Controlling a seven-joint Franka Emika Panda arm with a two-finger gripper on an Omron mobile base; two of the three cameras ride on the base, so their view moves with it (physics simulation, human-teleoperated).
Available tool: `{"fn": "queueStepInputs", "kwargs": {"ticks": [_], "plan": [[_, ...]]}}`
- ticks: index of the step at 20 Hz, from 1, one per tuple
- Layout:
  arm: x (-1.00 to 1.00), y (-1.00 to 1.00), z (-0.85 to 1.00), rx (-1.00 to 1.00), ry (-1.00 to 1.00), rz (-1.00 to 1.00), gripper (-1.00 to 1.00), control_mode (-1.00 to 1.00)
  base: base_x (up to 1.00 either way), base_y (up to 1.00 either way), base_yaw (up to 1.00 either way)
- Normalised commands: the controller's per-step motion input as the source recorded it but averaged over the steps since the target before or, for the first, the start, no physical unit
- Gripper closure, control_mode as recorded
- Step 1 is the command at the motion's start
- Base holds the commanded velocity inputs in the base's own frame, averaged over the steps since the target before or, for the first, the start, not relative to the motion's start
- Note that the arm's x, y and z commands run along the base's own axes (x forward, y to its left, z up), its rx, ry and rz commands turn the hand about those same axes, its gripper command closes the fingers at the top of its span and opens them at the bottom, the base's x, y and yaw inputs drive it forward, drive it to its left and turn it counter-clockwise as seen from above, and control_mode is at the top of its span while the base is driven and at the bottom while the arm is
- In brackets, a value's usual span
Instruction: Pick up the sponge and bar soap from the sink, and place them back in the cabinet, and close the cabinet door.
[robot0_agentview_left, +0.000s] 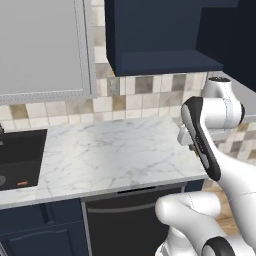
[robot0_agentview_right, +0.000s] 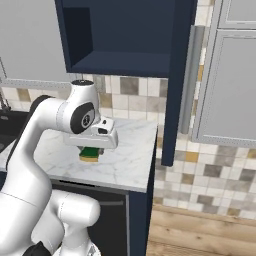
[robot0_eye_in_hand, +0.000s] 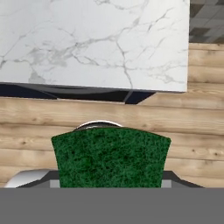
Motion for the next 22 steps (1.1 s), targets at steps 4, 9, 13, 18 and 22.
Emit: {"fn": "queueStepInputs", "kwargs": {"ticks": [4, 9, 13, 18, 22], "plan": [[0.02, 0.0, 0.15, 0.0, -0.05, 0.0, 1.0, -1.0, 0.0, 0.0, 0.0], [0.04, 0.0, 0.27, 0.0, -0.1, 0.0, 1.0, -1.0, 0.0, 0.0, 0.0], [0.01, 0.0, 0.33, 0.0, -0.15, 0.0, 1.0, -1.0, 0.0, 0.0, 0.0], [0.0, 0.0, 0.25, 0.0, -0.19, 0.0, 1.0, -1.0, 0.0, 0.0, 0.0], [0.0, -0.02, 0.3, 0.0, -0.21, 0.0, 1.0, -1.0, 0.0, 0.0, 0.0]]}}
